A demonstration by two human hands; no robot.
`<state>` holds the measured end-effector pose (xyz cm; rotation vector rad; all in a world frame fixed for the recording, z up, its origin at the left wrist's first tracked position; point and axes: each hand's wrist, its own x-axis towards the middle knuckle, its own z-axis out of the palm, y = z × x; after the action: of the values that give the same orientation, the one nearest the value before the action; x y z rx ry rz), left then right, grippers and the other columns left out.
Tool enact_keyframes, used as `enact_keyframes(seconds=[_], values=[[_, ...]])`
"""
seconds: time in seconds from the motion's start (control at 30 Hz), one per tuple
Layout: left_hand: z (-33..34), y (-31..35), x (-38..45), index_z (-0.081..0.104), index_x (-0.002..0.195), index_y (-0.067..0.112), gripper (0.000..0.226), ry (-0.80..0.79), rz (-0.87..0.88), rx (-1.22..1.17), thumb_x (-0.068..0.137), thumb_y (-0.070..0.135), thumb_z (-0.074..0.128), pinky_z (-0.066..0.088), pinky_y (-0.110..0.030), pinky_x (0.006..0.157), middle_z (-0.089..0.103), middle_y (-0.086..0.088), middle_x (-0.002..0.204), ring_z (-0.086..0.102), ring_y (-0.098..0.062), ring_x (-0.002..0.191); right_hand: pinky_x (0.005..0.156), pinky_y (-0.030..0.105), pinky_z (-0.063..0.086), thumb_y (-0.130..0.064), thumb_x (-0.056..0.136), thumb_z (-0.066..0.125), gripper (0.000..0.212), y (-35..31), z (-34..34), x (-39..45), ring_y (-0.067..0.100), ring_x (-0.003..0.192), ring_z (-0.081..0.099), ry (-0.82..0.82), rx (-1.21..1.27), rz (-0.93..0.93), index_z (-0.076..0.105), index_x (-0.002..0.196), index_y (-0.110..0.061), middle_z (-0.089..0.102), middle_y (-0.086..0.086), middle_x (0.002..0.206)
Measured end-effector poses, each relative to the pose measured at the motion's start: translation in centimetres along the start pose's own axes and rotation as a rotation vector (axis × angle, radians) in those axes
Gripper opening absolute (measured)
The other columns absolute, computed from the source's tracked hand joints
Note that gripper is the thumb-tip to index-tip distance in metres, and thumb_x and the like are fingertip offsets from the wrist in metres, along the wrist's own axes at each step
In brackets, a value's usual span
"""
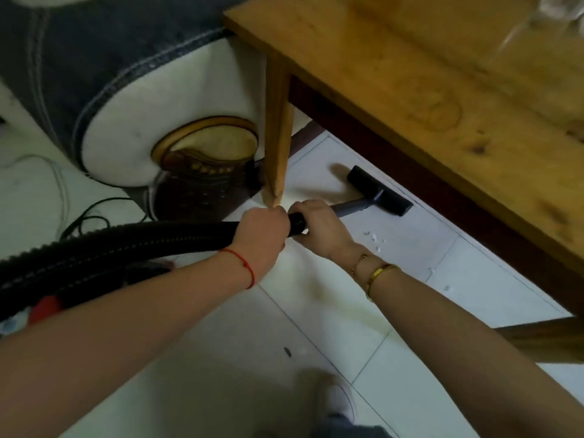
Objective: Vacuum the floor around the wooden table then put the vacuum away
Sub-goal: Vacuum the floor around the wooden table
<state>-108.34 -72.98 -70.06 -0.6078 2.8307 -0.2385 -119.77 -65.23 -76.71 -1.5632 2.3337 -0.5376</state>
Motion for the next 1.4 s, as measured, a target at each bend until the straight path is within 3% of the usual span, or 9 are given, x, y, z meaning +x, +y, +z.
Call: enact_keyframes(seconds=[0.23, 0.5, 0.63, 0.73, 0.87, 0.97, 1.13, 1.23, 1.4], values=[[-5.0, -3.5, -6.3, 0.051, 0.116, 0.012, 0.023, -0.116, -0.068, -0.024, 0.096, 0.021, 0.053, 0.047, -0.026, 0.076, 0.062, -0.001, 0.105, 0.064, -0.015, 0.094, 0.066, 0.037, 0.050, -0.021, 0.071, 0.070, 0.029, -9.4, -2.7, -2.3, 0.026, 0.084, 0.057, -0.111, 0.084, 0.093, 0.056, 0.095, -0.014, 0.063, 0.007, 0.091], [-8.6, -6.8, -13.2, 0.048, 0.122, 0.011, 0.025, -0.285, -0.112, -0.063, 0.098, 0.016, 0.049, 0.046, -0.026, 0.083, 0.059, -0.003, 0.116, 0.061, -0.018, 0.105, 0.071, 0.032, 0.047, -0.031, 0.075, 0.073, 0.032, -18.0, -5.0, -5.3, 0.022, 0.089, 0.057, -0.281, 0.128, 0.145, 0.055, 0.099, -0.019, 0.061, 0.003, 0.100], [-9.9, -7.7, -17.0, 0.045, 0.121, 0.010, 0.027, -0.321, -0.129, -0.154, 0.095, 0.015, 0.052, 0.048, -0.026, 0.079, 0.059, -0.004, 0.116, 0.061, -0.019, 0.104, 0.075, 0.037, 0.051, -0.033, 0.073, 0.074, 0.038, -21.4, -5.1, -7.4, 0.022, 0.089, 0.058, -0.328, 0.150, 0.154, 0.051, 0.098, -0.018, 0.062, 0.004, 0.100], [-10.7, -8.1, -19.4, 0.047, 0.117, 0.011, 0.025, -0.325, -0.127, -0.223, 0.094, 0.018, 0.053, 0.043, -0.024, 0.070, 0.060, -0.002, 0.111, 0.062, -0.018, 0.099, 0.077, 0.036, 0.051, -0.023, 0.075, 0.072, 0.033, -23.2, -4.9, -8.9, 0.024, 0.091, 0.058, -0.348, 0.147, 0.145, 0.046, 0.095, -0.018, 0.060, 0.006, 0.099], [-11.5, -8.2, -21.3, 0.054, 0.100, 0.014, 0.015, -0.427, -0.164, -0.349, 0.089, 0.024, 0.055, 0.039, -0.023, 0.059, 0.058, 0.002, 0.088, 0.062, -0.018, 0.083, 0.077, 0.035, 0.049, -0.019, 0.080, 0.066, 0.023, -23.8, -4.5, -10.5, 0.026, 0.098, 0.055, -0.359, 0.114, 0.143, 0.051, 0.097, -0.012, 0.058, 0.008, 0.100], [-11.7, -7.7, -21.8, 0.048, 0.083, 0.017, 0.011, -0.452, -0.161, -0.421, 0.085, 0.025, 0.055, 0.029, -0.020, 0.045, 0.040, 0.008, 0.065, 0.052, -0.016, 0.067, 0.076, 0.035, 0.051, -0.020, 0.081, 0.066, 0.022, -23.0, -4.7, -11.3, 0.025, 0.098, 0.055, -0.361, 0.093, 0.140, 0.054, 0.098, -0.011, 0.058, 0.007, 0.100], [-11.4, -5.7, -20.9, 0.057, 0.096, 0.013, 0.015, -0.448, -0.135, -0.481, 0.086, 0.023, 0.055, 0.042, -0.023, 0.059, 0.052, 0.002, 0.078, 0.060, -0.018, 0.073, 0.078, 0.036, 0.052, -0.024, 0.081, 0.068, 0.027, -20.6, -5.3, -12.3, 0.023, 0.100, 0.054, -0.363, 0.059, 0.147, 0.054, 0.101, -0.012, 0.058, 0.005, 0.103], [-11.6, -4.3, -19.6, 0.057, 0.100, 0.013, 0.017, -0.437, -0.116, -0.465, 0.087, 0.024, 0.056, 0.042, -0.024, 0.061, 0.060, -0.001, 0.088, 0.056, -0.017, 0.071, 0.079, 0.035, 0.052, -0.025, 0.081, 0.068, 0.029, -18.6, -5.8, -12.5, 0.023, 0.102, 0.054, -0.364, 0.039, 0.172, 0.054, 0.103, -0.013, 0.058, 0.005, 0.105], [-12.0, -1.7, -16.7, 0.058, 0.103, 0.012, 0.018, -0.419, -0.055, -0.428, 0.088, 0.023, 0.055, 0.041, -0.025, 0.064, 0.056, -0.002, 0.087, 0.061, -0.020, 0.078, 0.079, 0.033, 0.050, -0.021, 0.082, 0.067, 0.029, -15.2, -7.0, -12.9, 0.024, 0.101, 0.055, -0.351, 0.026, 0.227, 0.055, 0.107, -0.011, 0.057, 0.005, 0.107]])
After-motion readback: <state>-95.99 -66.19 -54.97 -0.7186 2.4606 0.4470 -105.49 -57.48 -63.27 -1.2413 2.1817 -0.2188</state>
